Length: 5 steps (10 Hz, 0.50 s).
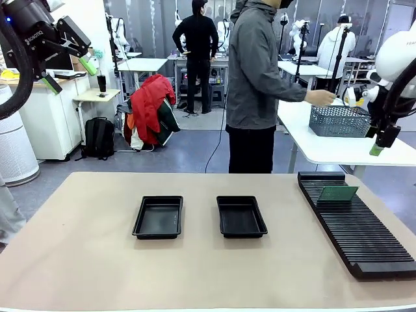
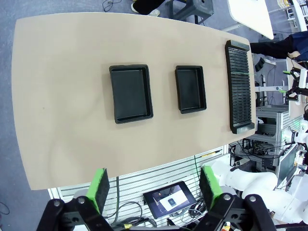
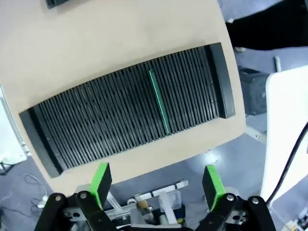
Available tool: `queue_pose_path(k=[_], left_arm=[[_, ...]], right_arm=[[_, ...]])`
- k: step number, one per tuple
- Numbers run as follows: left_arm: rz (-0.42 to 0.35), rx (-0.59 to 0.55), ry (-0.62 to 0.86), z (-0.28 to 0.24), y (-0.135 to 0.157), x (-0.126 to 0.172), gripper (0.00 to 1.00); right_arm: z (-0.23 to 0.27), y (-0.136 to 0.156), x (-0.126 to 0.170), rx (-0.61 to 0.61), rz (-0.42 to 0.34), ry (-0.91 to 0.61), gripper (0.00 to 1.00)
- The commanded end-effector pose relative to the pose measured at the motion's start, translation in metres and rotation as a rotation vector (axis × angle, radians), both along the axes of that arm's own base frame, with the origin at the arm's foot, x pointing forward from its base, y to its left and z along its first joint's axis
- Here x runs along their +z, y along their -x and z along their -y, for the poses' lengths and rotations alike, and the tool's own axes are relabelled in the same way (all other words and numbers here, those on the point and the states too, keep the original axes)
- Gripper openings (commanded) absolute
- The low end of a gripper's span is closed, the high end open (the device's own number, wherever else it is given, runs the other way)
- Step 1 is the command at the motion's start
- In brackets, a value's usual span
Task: Inspect and transfer BCBs to ESD trays.
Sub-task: Pick up the Blank PCB from the PCB Rack and place it in the left ESD tray.
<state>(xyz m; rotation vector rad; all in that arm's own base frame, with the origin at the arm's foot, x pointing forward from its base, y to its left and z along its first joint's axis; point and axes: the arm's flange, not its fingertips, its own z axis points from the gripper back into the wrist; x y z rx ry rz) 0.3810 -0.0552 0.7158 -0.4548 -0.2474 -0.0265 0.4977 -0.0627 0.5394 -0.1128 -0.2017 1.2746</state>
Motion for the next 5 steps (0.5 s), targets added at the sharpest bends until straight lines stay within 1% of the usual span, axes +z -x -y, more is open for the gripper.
queue_pose_path(k=[1,5], left_arm=[[0.005,-0.002,-0.001,-0.001,0.000,0.000,1.00],[0.005,-0.002,-0.001,-0.001,0.000,0.000,1.00]], right_arm=[[0.010,-0.008,-0.020,0.121,0.020,0.011,1.00],[0.010,-0.022,-0.064,0.293,0.026,0.039,1.00]])
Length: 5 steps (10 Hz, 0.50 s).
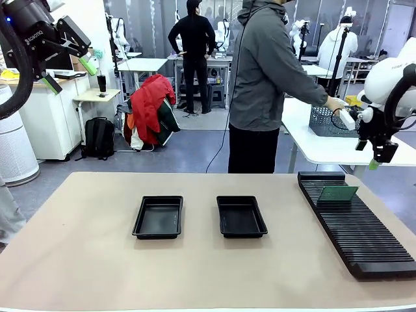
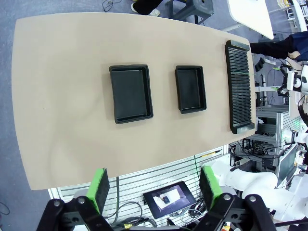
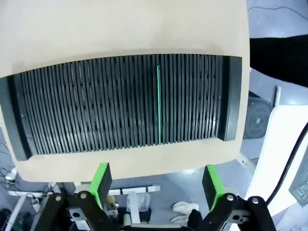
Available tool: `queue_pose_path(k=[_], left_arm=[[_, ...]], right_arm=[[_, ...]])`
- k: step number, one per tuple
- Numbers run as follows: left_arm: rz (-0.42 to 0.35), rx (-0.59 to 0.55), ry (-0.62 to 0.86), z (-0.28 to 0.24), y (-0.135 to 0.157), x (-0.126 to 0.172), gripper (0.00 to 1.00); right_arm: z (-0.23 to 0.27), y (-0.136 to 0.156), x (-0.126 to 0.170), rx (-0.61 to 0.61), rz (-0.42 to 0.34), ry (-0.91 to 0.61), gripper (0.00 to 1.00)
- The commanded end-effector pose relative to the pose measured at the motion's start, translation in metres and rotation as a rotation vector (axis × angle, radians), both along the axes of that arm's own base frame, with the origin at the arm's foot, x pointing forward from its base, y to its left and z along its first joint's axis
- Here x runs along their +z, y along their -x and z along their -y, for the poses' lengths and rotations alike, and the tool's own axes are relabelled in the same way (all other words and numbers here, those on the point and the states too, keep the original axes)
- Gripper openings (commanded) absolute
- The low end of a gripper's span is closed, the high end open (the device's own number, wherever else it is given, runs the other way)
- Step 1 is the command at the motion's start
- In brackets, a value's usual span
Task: Inspect and transfer BCBs to ESD trays.
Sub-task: Pick up the Blank PCB from the PCB Rack and place it in the left ESD tray.
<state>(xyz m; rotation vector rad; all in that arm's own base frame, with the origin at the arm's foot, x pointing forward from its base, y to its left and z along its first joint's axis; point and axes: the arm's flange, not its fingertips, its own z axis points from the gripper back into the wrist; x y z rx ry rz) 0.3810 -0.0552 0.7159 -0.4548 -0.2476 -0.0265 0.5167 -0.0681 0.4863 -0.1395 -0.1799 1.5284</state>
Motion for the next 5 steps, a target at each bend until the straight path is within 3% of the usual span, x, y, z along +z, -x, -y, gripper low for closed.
queue_pose_path(k=[1,5], left_arm=[[0.004,-0.002,-0.001,-0.001,0.000,0.000,1.00],[0.004,-0.002,-0.001,-0.001,0.000,0.000,1.00]], right_arm=[[0.003,-0.007,-0.021,0.063,0.026,-0.022,1.00],[-0.009,-0.029,-0.065,0.083,0.003,-0.041,1.00]])
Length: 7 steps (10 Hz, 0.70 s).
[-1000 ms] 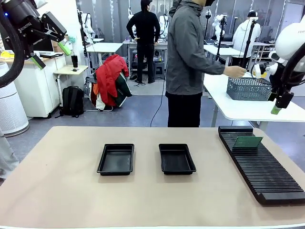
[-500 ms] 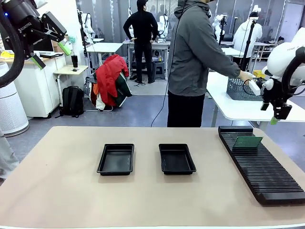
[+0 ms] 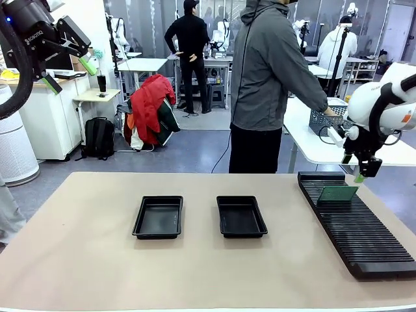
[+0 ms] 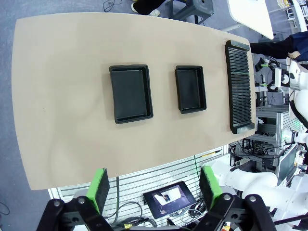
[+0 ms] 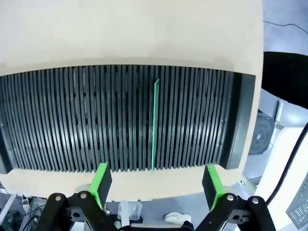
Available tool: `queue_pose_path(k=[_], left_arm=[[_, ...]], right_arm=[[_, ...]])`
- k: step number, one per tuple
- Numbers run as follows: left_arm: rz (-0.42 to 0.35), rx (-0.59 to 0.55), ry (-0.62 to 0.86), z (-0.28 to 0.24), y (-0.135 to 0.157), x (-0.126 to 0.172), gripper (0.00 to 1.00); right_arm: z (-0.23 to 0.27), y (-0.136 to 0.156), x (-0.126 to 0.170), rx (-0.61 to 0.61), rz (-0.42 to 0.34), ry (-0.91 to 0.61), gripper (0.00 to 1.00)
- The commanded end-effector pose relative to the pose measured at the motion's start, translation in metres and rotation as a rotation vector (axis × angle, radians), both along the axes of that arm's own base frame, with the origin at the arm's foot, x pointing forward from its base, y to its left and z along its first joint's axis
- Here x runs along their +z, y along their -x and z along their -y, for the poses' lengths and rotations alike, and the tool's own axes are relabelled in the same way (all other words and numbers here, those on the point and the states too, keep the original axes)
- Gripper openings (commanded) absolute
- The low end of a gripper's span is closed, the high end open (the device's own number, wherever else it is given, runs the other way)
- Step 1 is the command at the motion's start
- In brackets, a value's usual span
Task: Inspect and transfer BCBs to ESD trays.
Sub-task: Pick up the Blank PCB from the PCB Rack and place it in the left ESD tray.
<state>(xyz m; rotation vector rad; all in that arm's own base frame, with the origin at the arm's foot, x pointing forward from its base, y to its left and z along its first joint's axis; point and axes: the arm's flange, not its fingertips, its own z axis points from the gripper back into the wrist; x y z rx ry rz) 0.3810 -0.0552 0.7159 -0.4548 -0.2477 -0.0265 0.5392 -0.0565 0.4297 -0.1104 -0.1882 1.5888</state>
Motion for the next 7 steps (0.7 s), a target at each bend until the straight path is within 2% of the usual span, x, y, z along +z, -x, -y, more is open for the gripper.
queue_pose_path(k=[1,4,7], left_arm=[[0.004,-0.002,-0.001,-0.001,0.000,0.000,1.00],[0.004,-0.002,-0.001,-0.001,0.000,0.000,1.00],[0.004,-0.002,-0.001,-0.001,0.000,0.000,1.00]], right_arm=[[0.000,-0.011,-0.020,0.016,0.008,-0.020,1.00],[-0.007,-0.022,-0.050,0.014,-0.013,-0.021,1.00],[-0.010,-0.027,-0.066,0.012,-0.024,-0.009,1.00]])
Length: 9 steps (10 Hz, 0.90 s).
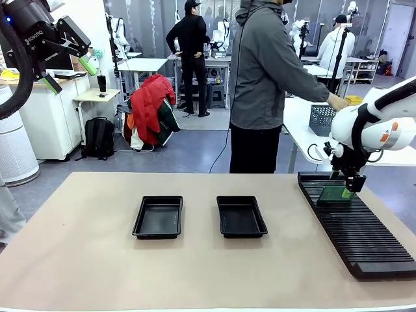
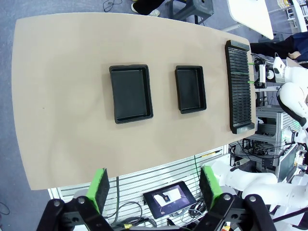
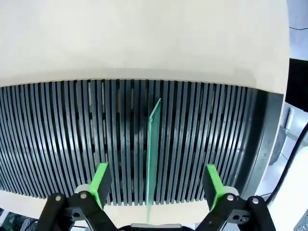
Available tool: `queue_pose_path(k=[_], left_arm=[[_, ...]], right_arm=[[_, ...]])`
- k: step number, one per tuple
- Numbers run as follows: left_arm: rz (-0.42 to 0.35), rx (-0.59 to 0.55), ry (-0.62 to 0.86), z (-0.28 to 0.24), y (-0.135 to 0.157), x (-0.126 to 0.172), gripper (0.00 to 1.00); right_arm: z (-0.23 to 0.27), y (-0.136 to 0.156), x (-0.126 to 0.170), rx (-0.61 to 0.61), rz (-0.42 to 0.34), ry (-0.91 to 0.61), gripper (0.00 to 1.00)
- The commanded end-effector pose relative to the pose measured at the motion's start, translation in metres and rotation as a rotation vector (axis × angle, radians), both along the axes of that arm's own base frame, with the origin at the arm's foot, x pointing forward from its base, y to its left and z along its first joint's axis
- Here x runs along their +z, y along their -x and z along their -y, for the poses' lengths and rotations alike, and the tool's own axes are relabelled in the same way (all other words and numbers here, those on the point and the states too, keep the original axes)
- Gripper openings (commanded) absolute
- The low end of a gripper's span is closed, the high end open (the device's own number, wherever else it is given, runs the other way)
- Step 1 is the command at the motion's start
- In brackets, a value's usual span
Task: Inspect and transfer BCBs to ESD trays.
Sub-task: Pick up the Blank PCB from the PCB Rack and place it in the left ESD tray.
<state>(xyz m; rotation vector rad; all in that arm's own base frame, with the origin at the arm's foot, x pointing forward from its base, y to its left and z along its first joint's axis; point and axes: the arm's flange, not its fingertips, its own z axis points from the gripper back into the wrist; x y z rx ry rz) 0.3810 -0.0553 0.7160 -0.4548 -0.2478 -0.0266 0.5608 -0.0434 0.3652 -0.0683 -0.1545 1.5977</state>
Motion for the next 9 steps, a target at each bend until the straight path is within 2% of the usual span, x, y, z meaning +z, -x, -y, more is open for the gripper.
queue_pose_path(k=[1,4,9], left_arm=[[0.004,-0.002,-0.001,-0.0005,-0.0001,0.0000,1.00],[0.004,-0.002,-0.001,-0.0005,-0.0001,0.0000,1.00],[0.004,-0.002,-0.001,-0.0005,-0.0001,0.0000,1.00]], right_arm=[[0.0035,-0.0070,-0.0049,0.002,0.021,-0.003,1.00],[0.0038,-0.0096,-0.0119,-0.001,0.004,-0.005,1.00],[0.0024,-0.0047,-0.0076,-0.004,-0.009,-0.001,1.00]])
